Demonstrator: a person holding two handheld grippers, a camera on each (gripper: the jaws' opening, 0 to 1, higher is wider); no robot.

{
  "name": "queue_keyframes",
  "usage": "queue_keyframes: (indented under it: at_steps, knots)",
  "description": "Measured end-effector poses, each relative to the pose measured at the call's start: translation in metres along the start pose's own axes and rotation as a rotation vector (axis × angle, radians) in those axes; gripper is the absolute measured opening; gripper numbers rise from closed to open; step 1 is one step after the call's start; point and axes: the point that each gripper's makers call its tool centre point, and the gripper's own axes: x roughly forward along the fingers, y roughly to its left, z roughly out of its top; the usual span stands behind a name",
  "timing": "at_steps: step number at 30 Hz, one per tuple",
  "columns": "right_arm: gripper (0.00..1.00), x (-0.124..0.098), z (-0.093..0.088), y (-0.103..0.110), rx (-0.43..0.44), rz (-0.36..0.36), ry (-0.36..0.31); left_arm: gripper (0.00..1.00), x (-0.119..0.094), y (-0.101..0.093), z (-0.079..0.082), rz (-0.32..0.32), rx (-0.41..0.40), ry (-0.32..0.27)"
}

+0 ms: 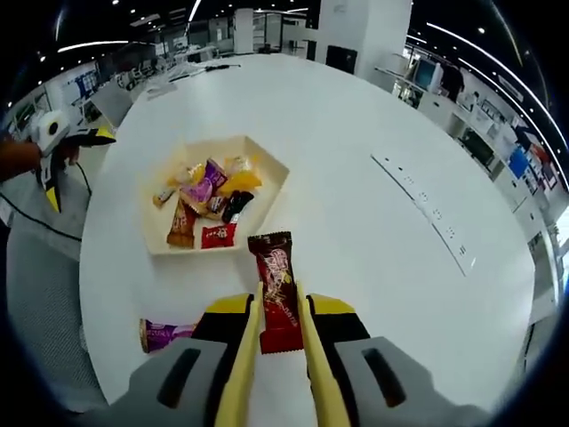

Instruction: Place the target food into the container with the food tongs after gripping and lifting it, then release it inside without dropping or visibly crushing the food.

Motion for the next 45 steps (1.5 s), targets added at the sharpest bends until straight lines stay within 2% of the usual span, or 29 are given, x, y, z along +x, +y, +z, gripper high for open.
queue_keyframes:
  at_steps: [13,25,35,39,45]
  knots:
    - [0.22,0.001,0.032,0.008,-0.023,-0.004,-0.017,1.0,-0.001,-0.001,0.003,-0.004,-0.003,-0.017]
    - [0.22,0.02,0.076,0.032,-0.05,0.029,-0.046,1.0,-0.001,-0.001,0.005,-0.006,-0.006,-0.026]
    - [0.22,0.037,0.105,0.051,-0.092,0.064,-0.062,1.0,0.0,-0.002,0.005,-0.013,0.001,-0.025]
    - [0.22,0.042,0.117,0.055,-0.112,0.075,-0.066,1.0,-0.002,0.002,0.006,0.003,-0.008,-0.035]
    - [0.22,0.046,0.126,0.054,-0.136,0.08,-0.056,1.0,-0.001,0.001,0.006,0.0,0.009,-0.03]
